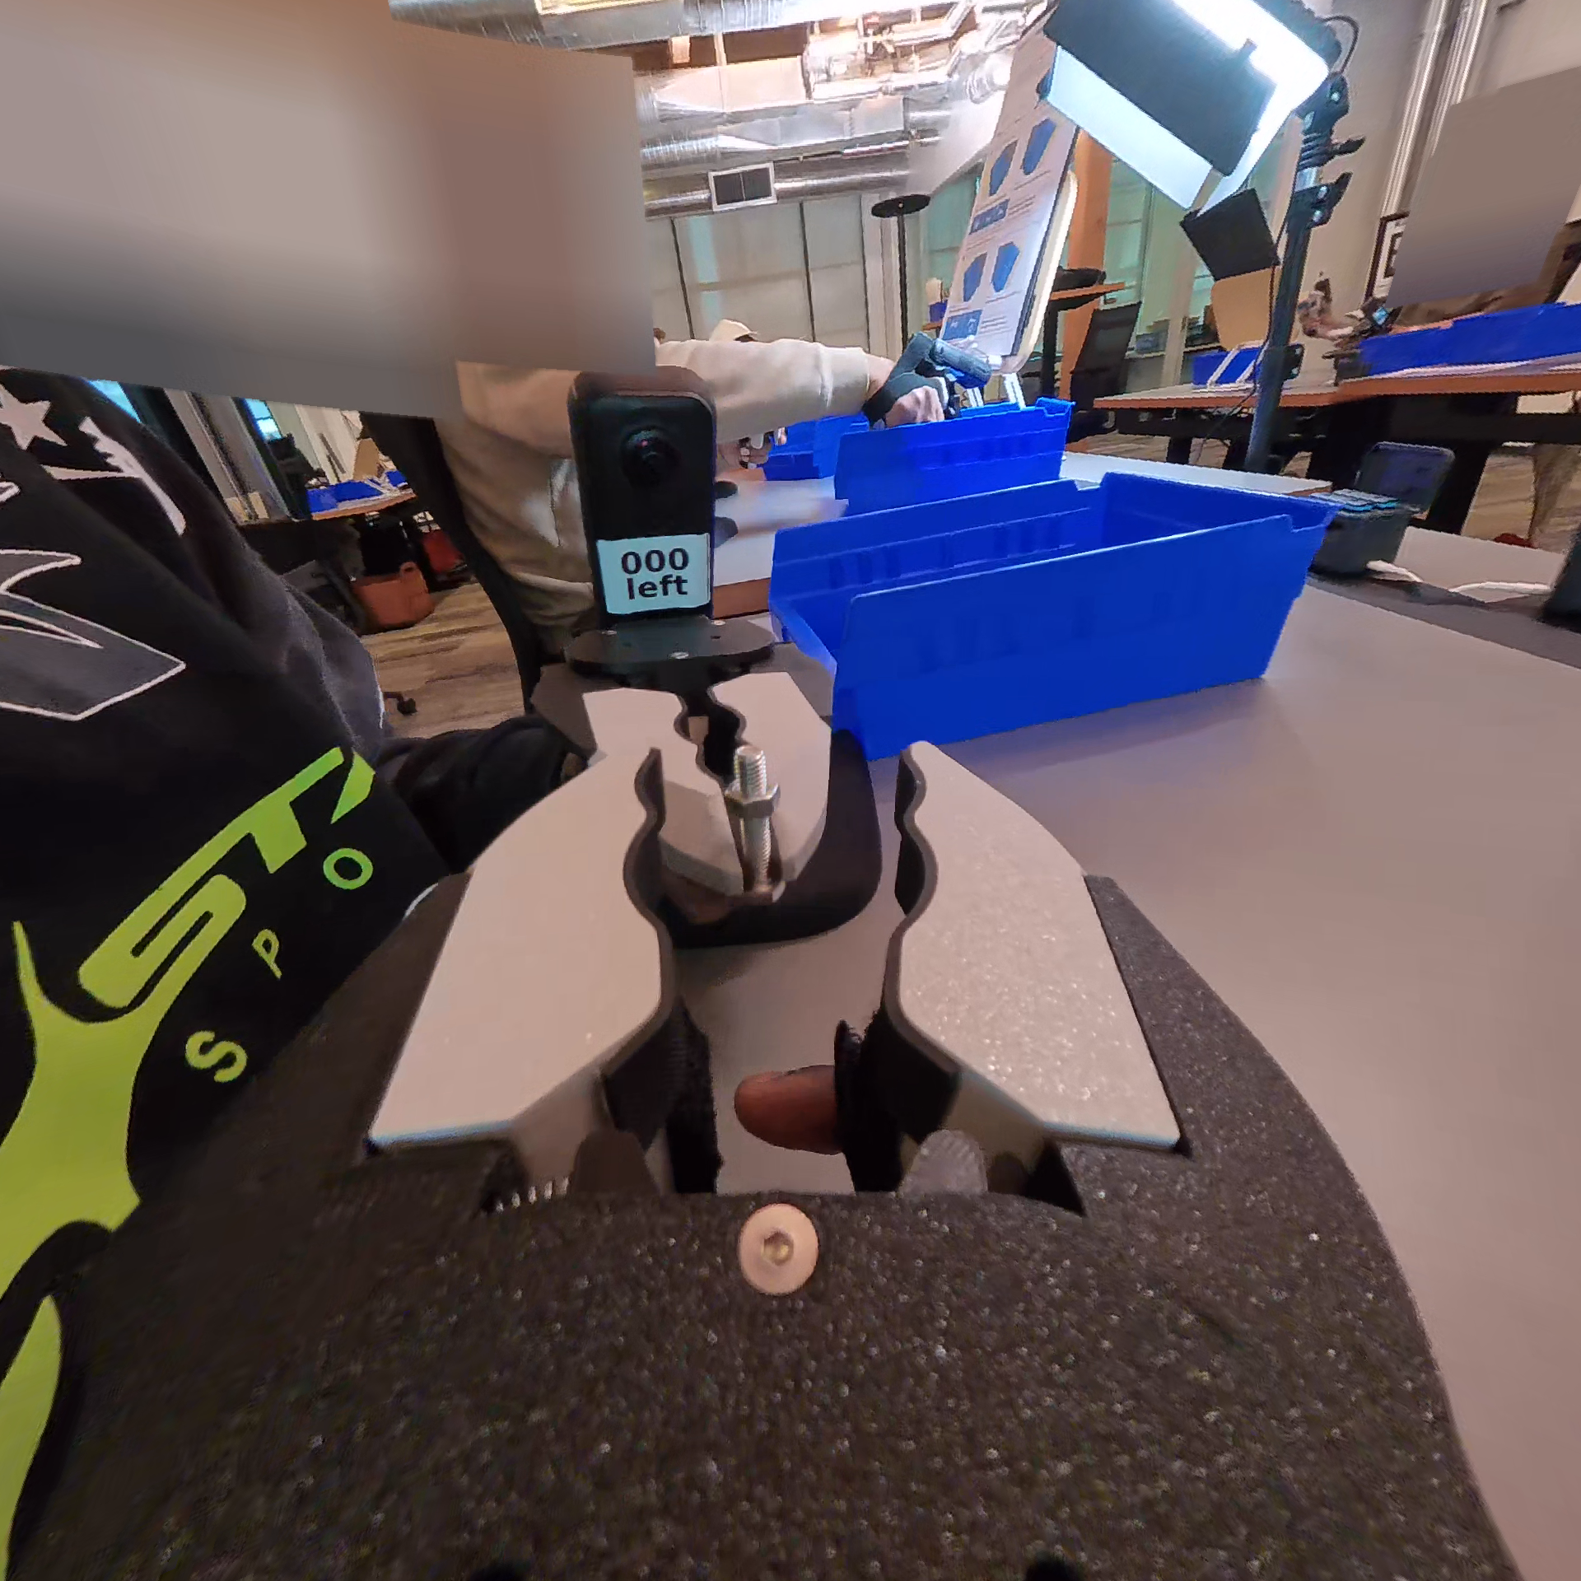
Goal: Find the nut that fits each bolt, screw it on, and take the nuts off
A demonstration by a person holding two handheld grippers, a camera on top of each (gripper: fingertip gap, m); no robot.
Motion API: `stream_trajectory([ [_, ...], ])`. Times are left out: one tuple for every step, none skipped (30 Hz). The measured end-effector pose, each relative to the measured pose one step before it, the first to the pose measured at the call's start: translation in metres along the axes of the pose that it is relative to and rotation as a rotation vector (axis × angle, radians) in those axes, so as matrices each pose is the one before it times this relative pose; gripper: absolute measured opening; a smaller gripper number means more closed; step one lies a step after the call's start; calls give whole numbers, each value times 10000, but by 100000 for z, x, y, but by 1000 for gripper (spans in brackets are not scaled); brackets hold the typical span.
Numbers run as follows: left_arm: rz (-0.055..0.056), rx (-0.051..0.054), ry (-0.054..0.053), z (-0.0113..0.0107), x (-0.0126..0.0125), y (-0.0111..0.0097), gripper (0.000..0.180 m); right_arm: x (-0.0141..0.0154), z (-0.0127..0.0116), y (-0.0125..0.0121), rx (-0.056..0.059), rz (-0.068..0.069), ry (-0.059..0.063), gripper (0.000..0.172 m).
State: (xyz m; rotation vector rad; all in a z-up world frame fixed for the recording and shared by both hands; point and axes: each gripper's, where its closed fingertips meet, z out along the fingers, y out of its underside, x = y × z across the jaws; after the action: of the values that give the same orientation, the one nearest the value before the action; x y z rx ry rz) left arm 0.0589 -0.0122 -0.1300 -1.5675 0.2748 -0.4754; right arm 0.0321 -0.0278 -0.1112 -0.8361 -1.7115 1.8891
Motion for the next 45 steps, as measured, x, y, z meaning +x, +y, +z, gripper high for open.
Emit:
stream_trajectory([
  [42, -23, 11, 20, 56, 30, 5, 144, 122, 45, -12, 51, 41, 52],
  [18, -10, 3, 7, 19, 6, 5, 186, 40, 72, -28, 41, 68, 52],
  [14, 4, 19, -6, 42, -1, 5, 193, -69, 99, -43, 19, 72, 52],
  [12, 4, 27, -1, 39, -4, 5, 226, -180, 40, -22, 2, 102, 51],
  [11, 8, 0, -8, 10, -8, 5, 247, -296, -39, 21, -3, 120, 49],
  [-8, 21, -15, -21, -17, -28, 5, 152, -388, -108, 47, 0, 47, 50],
  [-31, 28, 2, -30, -28, -43, 5, 141, -439, -113, 33, 14, 46, 50],
  [-47, 41, -12, -35, -63, -44, 5, 187, -491, -100, 29, 6, 79, 50],
  [-42, 46, 28, -49, -6, -50, 5, 360, -557, -80, 40, -15, 190, 47],
  [-5, 31, 65, -27, 82, -52, 5, 702, -630, -26, 38, -66, 402, 32],
  [12, 0, -35, 0, -34, 13, 5, 571, -538, -10, 39, -88, 296, 28],
  [4, -28, -3, 25, -7, 37, 5, 217, -392, -28, 22, -12, 78, 25],
  [0, -19, -1, 23, 3, 25, 5, -65, -212, -67, 30, 62, -62, 24],
  [0, -10, -7, 10, -19, 12, 5, -298, -56, -94, 51, 43, -168, 25],
  [-5, -10, 3, 2, 3, 12, 5, -405, 105, -92, 71, 27, -203, 28],
  [-6, -9, -11, 11, -21, 21, 5, -448, 250, -46, 46, 36, -214, 33],
  [4, -14, -32, 17, -36, 19, 5, -458, 380, 44, -12, 33, -218, 38],
  [19, -17, -28, 6, -13, 17, 5, -381, 449, 93, -49, 5, -161, 43],
  [31, -25, -8, 19, 17, 29, 5, -281, 482, 93, -48, -27, -96, 46],
  [29, -23, -24, 33, 1, 37, 5, -240, 460, 68, -32, -46, -74, 49],
  [23, -23, -19, 15, -2, 35, 5, -185, 435, -6, 8, -22, -52, 51],
  [25, -17, -4, 20, 18, 17, 5, -97, 397, -36, 43, 28, -23, 51],
  [23, -10, -15, 2, 4, 18, 5, -110, 367, -4, 31, 48, -40, 51],
  [23, -18, 5, 19, 29, 28, 5, -14, 311, 109, -35, 37, 6, 51],
  [32, -24, 3, 10, 36, 27, 5, 122, 254, 199, -92, 7, 82, 51],
  [40, -22, -6, 16, 27, 25, 5, 117, 169, 242, -121, -41, 68, 52],
  [37, -27, 13, 26, 58, 31, 5, 136, 38, 189, -89, -47, 67, 52],
  [28, -14, 7, 13, 34, 13, 5, 153, -93, 26, -12, -20, 71, 50],
  [10, 18, -10, -23, -3, -21, 5, 119, -254, -90, 46, -13, 29, 48],
  [-27, 51, 0, -40, -21, -69, 5, 69, -344, -120, 37, -17, 0, 48],
  [-65, 55, -1, -60, -64, -62, 5, 138, -435, -114, 27, -23, 37, 48],
  [-71, 39, -13, -45, -89, -34, 5, 139, -490, -88, 22, -41, 39, 47],
  [-61, 28, -36, -30, -101, -38, 5, 249, -551, -75, 18, -60, 119, 44],
  [-8, 59, 156, -36, 192, -88, 5, 687, -631, -55, 18, -68, 419, 25],
  [29, 7, -26, -21, -17, -15, 5, 797, -570, -16, 22, -139, 472, 20],
  [0, -19, -32, 13, -36, 46, 5, 249, -413, -5, 2, -82, 102, 17],
  [-16, -22, 9, 24, -8, 15, 5, -52, -244, -75, 28, 64, -75, 17],
  [-6, -2, 2, 7, 2, 2, 5, -223, -75, -127, 60, 86, -141, 19],
  [0, 5, -2, -10, -8, 3, 5, -328, 51, -110, 68, 39, -173, 21],
  [1, 3, 0, 2, -2, -3, 5, -380, 160, -48, 39, 13, -189, 25],
  [11, -15, 4, 7, 10, 21, 5, -425, 281, 11, 8, 23, -221, 30],
  [25, -29, -19, 25, 1, 43, 5, -413, 367, 56, -14, 51, -207, 35],
  [45, -40, -31, 31, -1, 50, 5, -323, 437, 59, -22, 58, -147, 40],
  [58, -49, -22, 46, 24, 64, 5, -232, 465, 48, -5, 49, -87, 43],
  [49, -50, -17, 41, 28, 63, 5, -171, 478, 25, 12, 47, -56, 45],
])
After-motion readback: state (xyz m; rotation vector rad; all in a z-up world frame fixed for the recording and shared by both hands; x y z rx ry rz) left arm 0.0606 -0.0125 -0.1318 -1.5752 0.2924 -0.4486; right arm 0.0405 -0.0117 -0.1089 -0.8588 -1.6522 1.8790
